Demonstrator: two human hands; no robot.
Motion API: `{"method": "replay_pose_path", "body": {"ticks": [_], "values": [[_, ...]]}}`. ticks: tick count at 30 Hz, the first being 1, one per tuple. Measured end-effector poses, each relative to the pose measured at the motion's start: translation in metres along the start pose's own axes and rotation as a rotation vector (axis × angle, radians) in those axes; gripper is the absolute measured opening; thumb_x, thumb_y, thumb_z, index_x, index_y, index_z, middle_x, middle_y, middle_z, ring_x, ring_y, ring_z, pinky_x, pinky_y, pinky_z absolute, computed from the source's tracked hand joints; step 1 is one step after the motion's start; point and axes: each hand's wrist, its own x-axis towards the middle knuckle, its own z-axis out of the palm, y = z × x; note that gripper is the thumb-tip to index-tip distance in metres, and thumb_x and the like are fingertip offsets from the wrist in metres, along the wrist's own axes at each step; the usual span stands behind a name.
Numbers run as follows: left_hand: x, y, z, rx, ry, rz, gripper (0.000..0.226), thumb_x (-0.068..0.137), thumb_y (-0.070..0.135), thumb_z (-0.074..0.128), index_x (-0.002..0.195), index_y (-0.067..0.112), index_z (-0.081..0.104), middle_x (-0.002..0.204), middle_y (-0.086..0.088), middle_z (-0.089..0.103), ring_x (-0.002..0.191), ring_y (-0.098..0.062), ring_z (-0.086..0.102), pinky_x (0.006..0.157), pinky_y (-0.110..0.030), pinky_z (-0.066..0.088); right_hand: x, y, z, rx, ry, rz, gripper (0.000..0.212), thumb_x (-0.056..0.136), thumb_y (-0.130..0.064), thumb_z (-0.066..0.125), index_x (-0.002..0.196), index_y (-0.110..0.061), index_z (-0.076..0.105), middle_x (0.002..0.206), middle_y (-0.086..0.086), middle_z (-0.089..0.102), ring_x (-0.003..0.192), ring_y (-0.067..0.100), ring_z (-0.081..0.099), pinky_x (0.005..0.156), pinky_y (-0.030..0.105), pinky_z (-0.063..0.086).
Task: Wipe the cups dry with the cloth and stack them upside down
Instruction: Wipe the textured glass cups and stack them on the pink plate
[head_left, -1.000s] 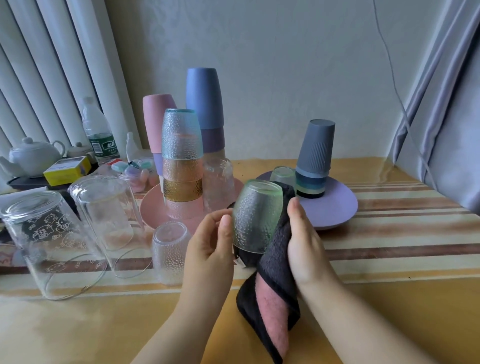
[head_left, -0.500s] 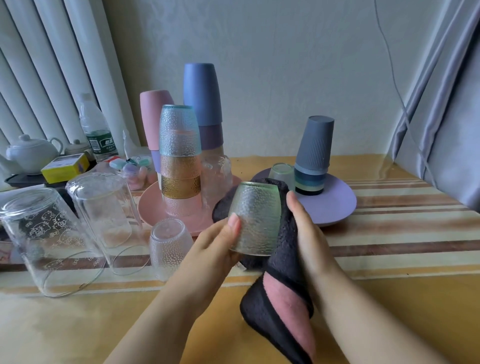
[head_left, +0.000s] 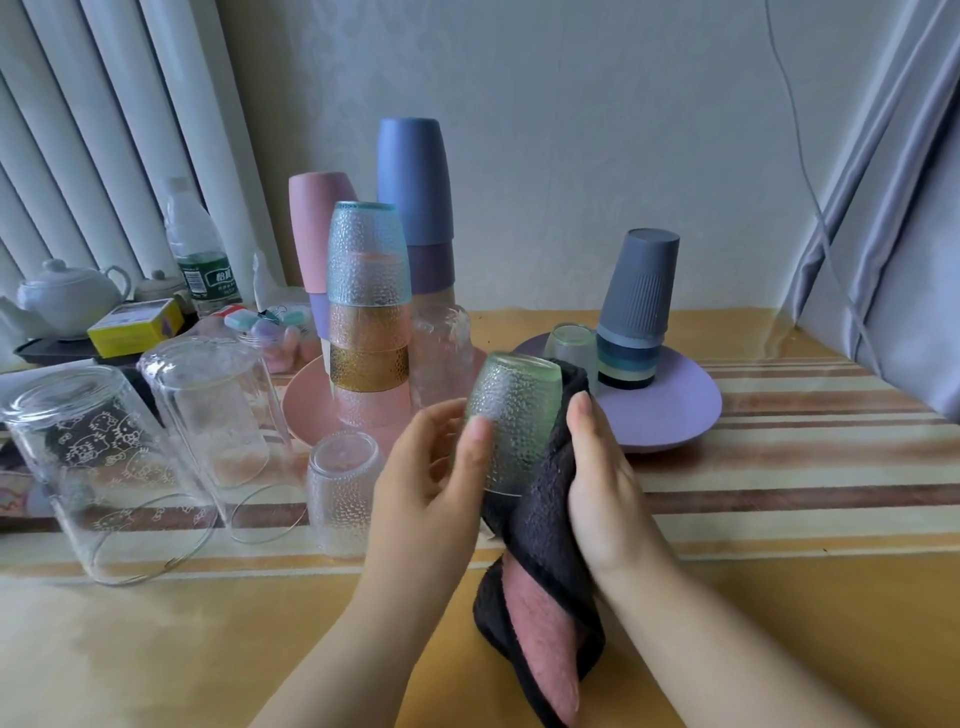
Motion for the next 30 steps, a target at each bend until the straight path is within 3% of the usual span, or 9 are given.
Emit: {"method": "replay_pose_path", "body": {"ticks": [5,8,10,14,18,21,25,27,30], "values": [[-0.001,0.001,-0.001,-0.036,-0.189,-0.011,0.035,0.078,0.044,0.066,0.109,0.034,0.056,0.098,0.03,0.07,0.094,0.012,0.064,0.077,-0.005,0.045,-0.004,-0.001,0.002,-0.038,-0.031,-0.005,0.023,0.096,-0.042,0.029,0.11,-0.042,0.048,0.116,-0.033,0.05,0.106,-0.03,0.039,0.092,-0.004,0.027],[0.003,0.002,-0.005,-0.135,-0.333,-0.06,0.037,0.084,0.038,0.06,0.118,0.023,0.06,0.108,0.015,0.072,0.103,0.0,0.066,0.081,-0.012,0.048,0.001,-0.001,-0.004,0.006,-0.06,-0.028,0.05,0.088,-0.058,0.038,0.122,-0.026,0.057,0.128,-0.013,0.058,0.124,-0.003,0.047,0.111,0.026,0.031],[0.002,0.003,-0.008,-0.184,-0.407,-0.103,0.039,0.086,0.044,0.059,0.118,0.022,0.064,0.11,0.009,0.073,0.104,-0.004,0.067,0.081,-0.013,0.049,0.002,-0.005,-0.008,0.103,-0.09,0.011,0.051,0.085,-0.054,0.042,0.117,-0.021,0.064,0.125,-0.003,0.062,0.124,0.011,0.051,0.11,0.038,0.034],[0.005,0.0,-0.012,-0.342,-0.458,-0.259,0.038,0.082,0.056,0.061,0.105,0.028,0.074,0.112,-0.001,0.073,0.109,-0.016,0.066,0.096,-0.033,0.049,0.005,-0.015,-0.014,0.457,-0.216,0.217,0.036,0.086,-0.04,0.045,0.083,-0.026,0.078,0.099,0.0,0.073,0.097,0.012,0.067,0.084,0.024,0.054],[0.01,-0.004,-0.011,-0.597,-0.505,-0.35,0.054,0.082,0.057,0.051,0.12,0.024,0.069,0.132,-0.01,0.062,0.128,-0.028,0.053,0.11,-0.054,0.035,0.004,-0.013,-0.008,0.572,-0.22,0.277,0.043,0.084,-0.036,0.038,0.081,-0.021,0.078,0.091,-0.003,0.074,0.083,0.006,0.069,0.073,0.018,0.055],[0.01,-0.002,-0.01,-0.481,-0.373,-0.4,0.057,0.076,0.062,0.061,0.113,0.021,0.072,0.121,-0.007,0.069,0.116,-0.023,0.062,0.103,-0.046,0.045,0.004,-0.007,-0.004,0.543,-0.163,0.246,0.044,0.086,-0.039,0.036,0.078,-0.026,0.078,0.1,-0.003,0.073,0.089,0.005,0.068,0.082,0.018,0.052],[0.008,-0.007,-0.005,-0.259,-0.067,-0.248,0.045,0.077,0.058,0.06,0.096,0.018,0.062,0.083,0.0,0.066,0.072,-0.012,0.062,0.066,-0.029,0.057,0.004,-0.009,-0.006,0.449,-0.122,0.117,0.056,0.098,-0.033,0.029,0.07,-0.03,0.078,0.087,-0.009,0.074,0.086,0.001,0.068,0.075,0.015,0.053],[0.006,-0.008,-0.004,-0.09,-0.05,-0.118,0.035,0.087,0.057,0.054,0.092,0.023,0.064,0.075,0.006,0.062,0.07,-0.012,0.058,0.069,-0.041,0.056,0.005,-0.007,-0.007,0.306,-0.075,0.053,0.043,0.095,-0.043,0.037,0.084,-0.031,0.077,0.102,-0.01,0.072,0.105,0.003,0.063,0.095,0.024,0.047],[0.003,-0.006,-0.003,-0.044,-0.169,-0.097,0.045,0.083,0.062,0.055,0.108,0.026,0.063,0.094,0.011,0.072,0.085,0.002,0.065,0.077,-0.02,0.053,0.004,0.001,-0.005,0.079,-0.025,0.012,0.059,0.081,-0.062,0.037,0.118,-0.023,0.062,0.128,-0.006,0.06,0.126,0.009,0.048,0.112,0.04,0.031]]}}
